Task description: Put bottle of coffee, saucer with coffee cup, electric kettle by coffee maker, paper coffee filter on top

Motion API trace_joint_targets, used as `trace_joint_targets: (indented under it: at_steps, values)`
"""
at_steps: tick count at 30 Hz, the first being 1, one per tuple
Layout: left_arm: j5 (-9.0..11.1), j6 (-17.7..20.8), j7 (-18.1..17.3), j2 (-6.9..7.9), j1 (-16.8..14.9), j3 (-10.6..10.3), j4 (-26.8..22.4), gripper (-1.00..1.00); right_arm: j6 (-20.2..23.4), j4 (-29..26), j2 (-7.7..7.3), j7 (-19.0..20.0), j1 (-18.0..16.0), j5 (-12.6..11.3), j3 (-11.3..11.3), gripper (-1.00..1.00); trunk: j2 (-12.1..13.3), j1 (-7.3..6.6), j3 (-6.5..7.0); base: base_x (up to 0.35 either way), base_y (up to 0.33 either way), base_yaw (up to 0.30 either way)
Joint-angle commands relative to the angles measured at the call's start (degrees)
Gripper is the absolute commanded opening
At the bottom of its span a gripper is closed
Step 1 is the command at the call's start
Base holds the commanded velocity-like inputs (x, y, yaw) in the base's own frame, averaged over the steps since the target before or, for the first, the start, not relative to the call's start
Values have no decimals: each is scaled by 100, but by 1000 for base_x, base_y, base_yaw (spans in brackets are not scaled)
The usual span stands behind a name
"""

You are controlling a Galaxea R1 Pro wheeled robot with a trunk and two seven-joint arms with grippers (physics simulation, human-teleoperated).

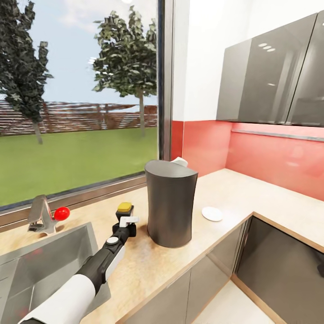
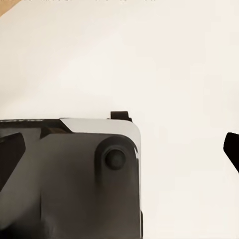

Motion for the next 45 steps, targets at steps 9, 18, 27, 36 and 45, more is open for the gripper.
trace_joint_targets:
  at_steps: [9,18,27,36,45]
  values:
    - [5,18,42,-11,23,-43,-5,-100,-15,2,-16,-5,-7,51,-41,100,-10,2,-12,89,-60,0]
    - [6,18,42,-20,31,-51,-5,-100,-4,3,4,15,-6,55,-31,100,-10,2,-12,5,-4,0]
    - [6,15,42,-21,31,-50,-5,-100,-12,3,7,15,-5,55,-31,100,-10,2,-12,0,0,0]
    - [25,18,39,-24,31,-43,-5,100,-12,3,7,15,-6,55,-31,100,-10,2,-12,0,0,0]
    - [51,18,38,-19,31,-43,-10,100,-12,3,7,15,-7,55,-33,100,-10,2,-12,0,0,0]
